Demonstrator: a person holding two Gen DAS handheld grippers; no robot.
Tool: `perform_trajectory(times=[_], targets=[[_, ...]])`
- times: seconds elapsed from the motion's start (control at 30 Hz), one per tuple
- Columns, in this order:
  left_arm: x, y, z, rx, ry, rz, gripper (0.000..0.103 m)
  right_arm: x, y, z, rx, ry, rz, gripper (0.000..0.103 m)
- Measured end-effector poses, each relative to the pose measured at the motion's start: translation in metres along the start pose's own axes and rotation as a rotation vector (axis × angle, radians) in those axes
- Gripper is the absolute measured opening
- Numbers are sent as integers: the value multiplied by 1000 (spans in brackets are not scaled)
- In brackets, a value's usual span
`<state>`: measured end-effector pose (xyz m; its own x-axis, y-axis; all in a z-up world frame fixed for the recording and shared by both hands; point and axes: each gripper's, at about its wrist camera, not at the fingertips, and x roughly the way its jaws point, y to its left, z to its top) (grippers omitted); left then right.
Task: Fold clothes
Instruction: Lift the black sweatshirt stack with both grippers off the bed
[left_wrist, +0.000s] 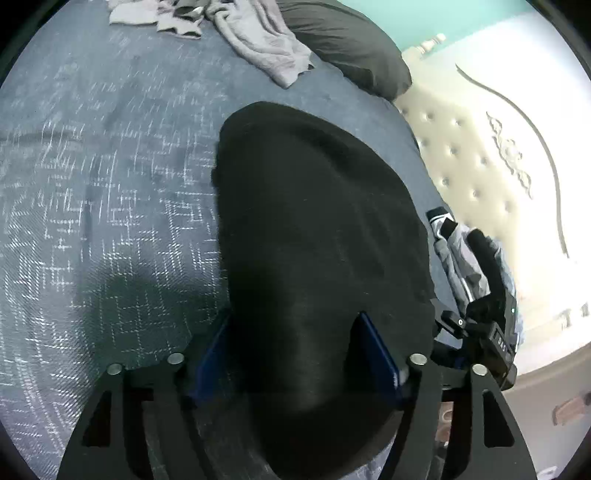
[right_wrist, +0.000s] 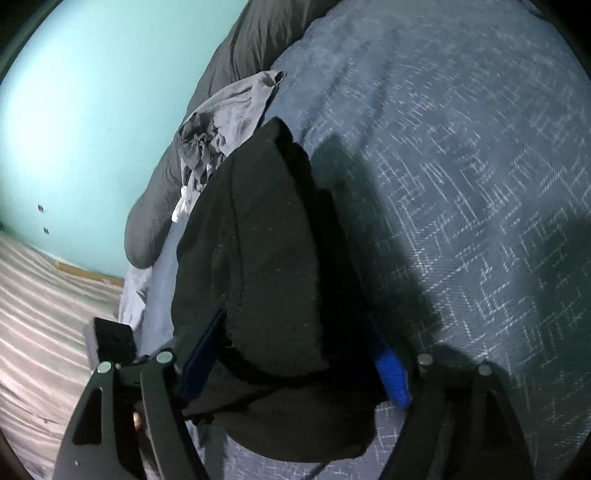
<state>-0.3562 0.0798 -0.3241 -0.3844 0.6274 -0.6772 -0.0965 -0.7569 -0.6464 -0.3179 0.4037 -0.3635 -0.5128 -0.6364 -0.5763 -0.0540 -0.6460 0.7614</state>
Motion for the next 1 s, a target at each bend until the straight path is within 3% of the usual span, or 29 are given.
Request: perform_trajectory(times=[0.2,0.47,0.73,0.8,0.87,1.0], targets=[[7,-2,0,-6,-17,-22,79,6,3,1,-21,6,-4,86],[12,-11,-2,21,-2,-44,77,12,3,3,-23,31,18,80],[15,-7,6,31,-9,-43,78,16,2,5,-11,20,37,83],[16,-5,6,33,-7,-44,76,15,3,5,-14,19,45,79],[12,-5,3,33,-9,-49,71,11,4,4,-16,26,67,67],[12,-3,1,37,-12,-57,68,7,8,2,-30,34,74,64]])
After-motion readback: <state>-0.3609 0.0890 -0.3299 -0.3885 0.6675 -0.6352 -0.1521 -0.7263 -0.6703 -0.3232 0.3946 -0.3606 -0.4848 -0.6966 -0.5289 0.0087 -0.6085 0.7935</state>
